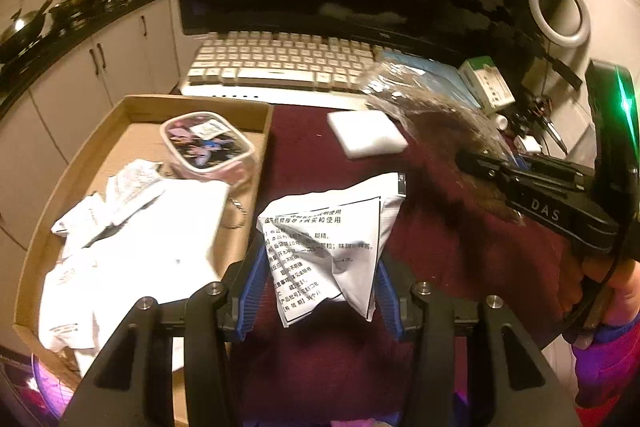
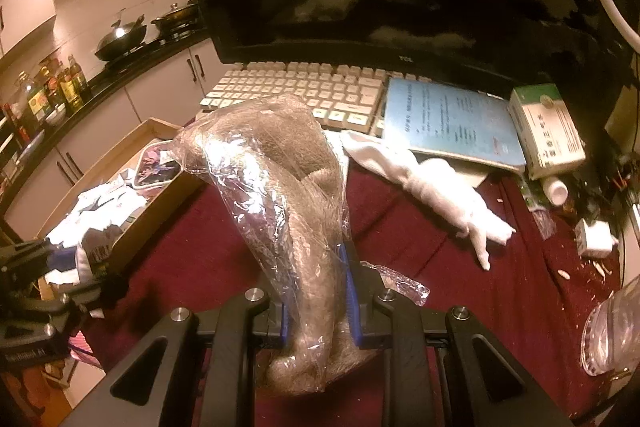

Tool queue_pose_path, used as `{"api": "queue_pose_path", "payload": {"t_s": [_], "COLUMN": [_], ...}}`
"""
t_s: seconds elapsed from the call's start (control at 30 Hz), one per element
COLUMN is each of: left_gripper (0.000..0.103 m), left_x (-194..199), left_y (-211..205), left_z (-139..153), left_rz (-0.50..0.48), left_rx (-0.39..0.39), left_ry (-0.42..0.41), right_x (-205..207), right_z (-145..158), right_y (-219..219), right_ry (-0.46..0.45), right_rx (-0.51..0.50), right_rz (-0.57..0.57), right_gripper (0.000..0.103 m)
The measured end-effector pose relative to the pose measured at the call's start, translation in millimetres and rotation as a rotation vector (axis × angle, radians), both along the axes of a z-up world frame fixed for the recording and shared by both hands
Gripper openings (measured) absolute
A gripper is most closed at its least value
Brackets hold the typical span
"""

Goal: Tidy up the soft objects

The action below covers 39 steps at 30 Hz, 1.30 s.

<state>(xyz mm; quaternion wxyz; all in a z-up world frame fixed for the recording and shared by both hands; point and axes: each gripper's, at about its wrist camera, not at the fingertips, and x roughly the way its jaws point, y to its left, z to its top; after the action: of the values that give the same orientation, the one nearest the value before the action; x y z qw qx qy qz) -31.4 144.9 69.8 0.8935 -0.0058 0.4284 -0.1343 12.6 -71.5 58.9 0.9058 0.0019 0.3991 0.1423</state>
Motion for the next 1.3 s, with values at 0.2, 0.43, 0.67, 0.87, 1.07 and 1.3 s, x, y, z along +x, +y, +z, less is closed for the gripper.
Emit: {"api": "queue_pose_path", "payload": {"t_s": [0.2,0.43,0.67,0.87,1.07,1.3], "left_gripper": [0.049,0.049,0.049,0.049,0.049,0.049], "left_x": [3.2,7.0,15.3,24.0,32.4,39.3], "left_y": [29.8,56.1,82.7,97.8,114.2,130.9], "left_z": [7.4,7.8,3.4,5.7,2.0,-5.6], "left_rz": [0.060,0.117,0.177,0.194,0.232,0.272], "left_rx": [0.001,0.005,-0.004,0.023,0.040,0.053], "left_ry": [0.006,0.016,0.054,0.068,0.089,0.114], "right_x": [0.6,3.8,10.1,27.9,53.6,78.3], "right_z": [5.1,8.7,15.5,17.6,19.3,12.0], "right_y": [14.3,31.3,55.7,88.3,137.2,199.3], "right_ry": [-0.012,-0.016,-0.014,0.013,0.035,0.044], "right_rx": [-0.021,-0.033,-0.047,-0.061,-0.128,-0.255], "right_rz": [0.038,0.082,0.151,0.239,0.334,0.427], "right_gripper": [0.023,0.023,0.023,0.023,0.023,0.023]}}
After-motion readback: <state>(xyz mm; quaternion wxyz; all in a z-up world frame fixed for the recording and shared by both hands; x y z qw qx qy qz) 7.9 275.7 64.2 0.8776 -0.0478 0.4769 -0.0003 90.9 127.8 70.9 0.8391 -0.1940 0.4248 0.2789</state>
